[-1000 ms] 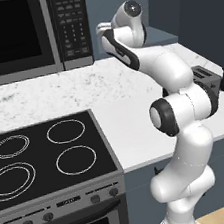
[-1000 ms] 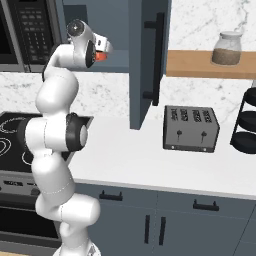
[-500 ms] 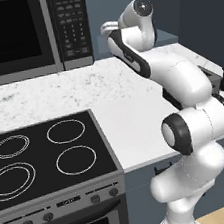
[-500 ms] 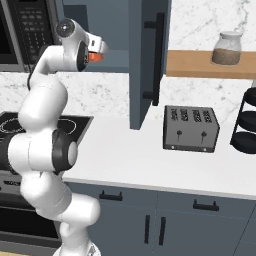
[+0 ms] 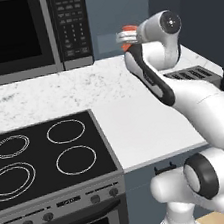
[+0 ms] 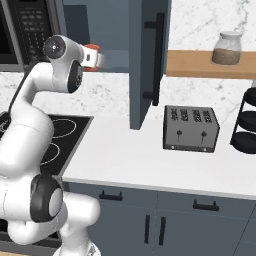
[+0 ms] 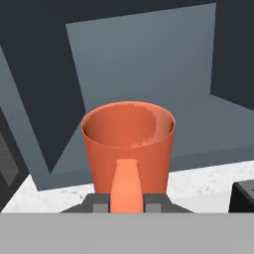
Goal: Gather all objects into one cabinet and sort the glasses and bowls to opposite sides.
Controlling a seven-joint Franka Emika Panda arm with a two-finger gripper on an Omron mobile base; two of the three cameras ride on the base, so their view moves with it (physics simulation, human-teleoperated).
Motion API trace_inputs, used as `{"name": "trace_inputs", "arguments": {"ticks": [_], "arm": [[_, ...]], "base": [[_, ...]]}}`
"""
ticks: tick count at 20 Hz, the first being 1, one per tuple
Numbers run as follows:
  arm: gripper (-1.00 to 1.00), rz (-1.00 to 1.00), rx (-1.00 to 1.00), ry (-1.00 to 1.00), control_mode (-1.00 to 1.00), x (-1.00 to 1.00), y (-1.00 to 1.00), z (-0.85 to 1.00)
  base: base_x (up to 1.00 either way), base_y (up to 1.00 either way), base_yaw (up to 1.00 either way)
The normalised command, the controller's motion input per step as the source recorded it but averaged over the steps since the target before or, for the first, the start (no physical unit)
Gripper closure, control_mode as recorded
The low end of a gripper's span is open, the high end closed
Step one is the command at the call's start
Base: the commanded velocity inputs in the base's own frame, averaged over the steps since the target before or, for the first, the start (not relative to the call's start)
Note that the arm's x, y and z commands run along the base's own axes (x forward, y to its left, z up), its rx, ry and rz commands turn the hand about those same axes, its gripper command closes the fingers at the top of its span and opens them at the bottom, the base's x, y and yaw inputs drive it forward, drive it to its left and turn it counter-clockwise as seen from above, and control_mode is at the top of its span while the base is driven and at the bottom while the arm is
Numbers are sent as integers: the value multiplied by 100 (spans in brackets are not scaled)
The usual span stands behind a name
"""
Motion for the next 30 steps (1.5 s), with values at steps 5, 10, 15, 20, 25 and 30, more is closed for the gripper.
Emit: {"name": "trace_inputs", "arguments": {"ticks": [5, 10, 15, 20, 25, 30], "arm": [[100, 3, 0, 0, -100, -100, -11, 0], [100, 4, 0, 0, -100, -100, 0, 0], [100, 5, 0, 0, -100, -100, 0, 0], [100, 2, -5, 1, -100, -95, 0, -10], [100, 1, -8, 8, -100, -79, 0, -34], [100, 0, -12, 6, -100, -40, 3, -19]], "base": [[0, 0, 0], [0, 0, 0], [0, 0, 0], [0, 0, 0], [0, 0, 0], [0, 0, 0]]}}
